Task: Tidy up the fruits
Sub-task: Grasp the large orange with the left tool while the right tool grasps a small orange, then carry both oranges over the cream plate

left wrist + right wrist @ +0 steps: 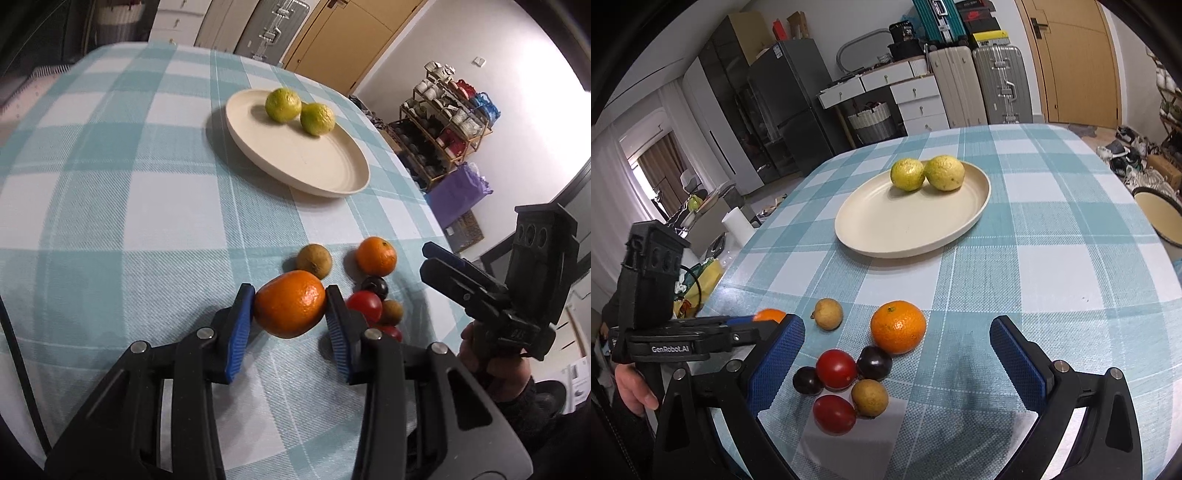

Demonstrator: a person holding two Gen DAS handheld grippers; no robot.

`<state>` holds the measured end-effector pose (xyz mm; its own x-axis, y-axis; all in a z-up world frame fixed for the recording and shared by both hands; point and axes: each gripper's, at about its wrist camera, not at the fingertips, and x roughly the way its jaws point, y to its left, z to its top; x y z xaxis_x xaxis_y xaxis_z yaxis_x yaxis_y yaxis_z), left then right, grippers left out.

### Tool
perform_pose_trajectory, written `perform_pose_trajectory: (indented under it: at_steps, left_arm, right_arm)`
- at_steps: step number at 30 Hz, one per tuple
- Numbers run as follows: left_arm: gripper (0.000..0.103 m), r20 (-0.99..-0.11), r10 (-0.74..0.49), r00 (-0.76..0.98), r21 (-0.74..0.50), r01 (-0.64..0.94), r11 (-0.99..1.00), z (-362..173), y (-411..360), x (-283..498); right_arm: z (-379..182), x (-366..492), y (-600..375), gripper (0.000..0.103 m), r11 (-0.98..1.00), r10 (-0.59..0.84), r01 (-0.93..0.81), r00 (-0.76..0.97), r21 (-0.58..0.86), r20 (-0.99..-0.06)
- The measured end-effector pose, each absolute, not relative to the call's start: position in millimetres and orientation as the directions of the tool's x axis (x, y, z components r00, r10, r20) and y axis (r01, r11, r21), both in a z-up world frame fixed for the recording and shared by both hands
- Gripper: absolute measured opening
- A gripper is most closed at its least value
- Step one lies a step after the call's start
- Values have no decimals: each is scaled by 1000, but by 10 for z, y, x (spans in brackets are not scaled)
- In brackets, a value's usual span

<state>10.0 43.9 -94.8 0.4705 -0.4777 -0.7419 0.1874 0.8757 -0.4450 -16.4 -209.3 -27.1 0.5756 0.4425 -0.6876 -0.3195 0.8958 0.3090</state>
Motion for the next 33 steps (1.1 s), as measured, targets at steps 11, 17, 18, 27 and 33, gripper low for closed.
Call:
perform_pose_trajectory:
  at_steps: [11, 17, 18, 27, 33]
  left_arm:
    - [36, -760, -428, 489, -410, 152, 900, -1001, 584, 136]
    - [36, -764, -424, 486, -407, 147, 902, -1020, 595, 144]
    - [36, -764, -426, 484, -408, 148, 901, -1020, 592, 145]
    - [36, -773, -424, 472, -401, 156, 903, -1031, 531, 157]
    - [36, -777, -421, 468, -400, 151, 904, -1020, 528, 176]
  right_arm:
    - [-440, -14, -2048, 102, 886, 464, -294, 530, 359, -710]
    - [-504, 66, -2055, 91, 874, 486, -281, 512, 397, -708]
    - [-518, 80, -2051, 87, 871, 491, -281, 505, 403, -710]
    - [-547, 86, -2019, 73, 871, 492, -277, 485, 406, -723]
    - [-566, 93, -1984, 48, 866, 500, -286, 472, 410, -727]
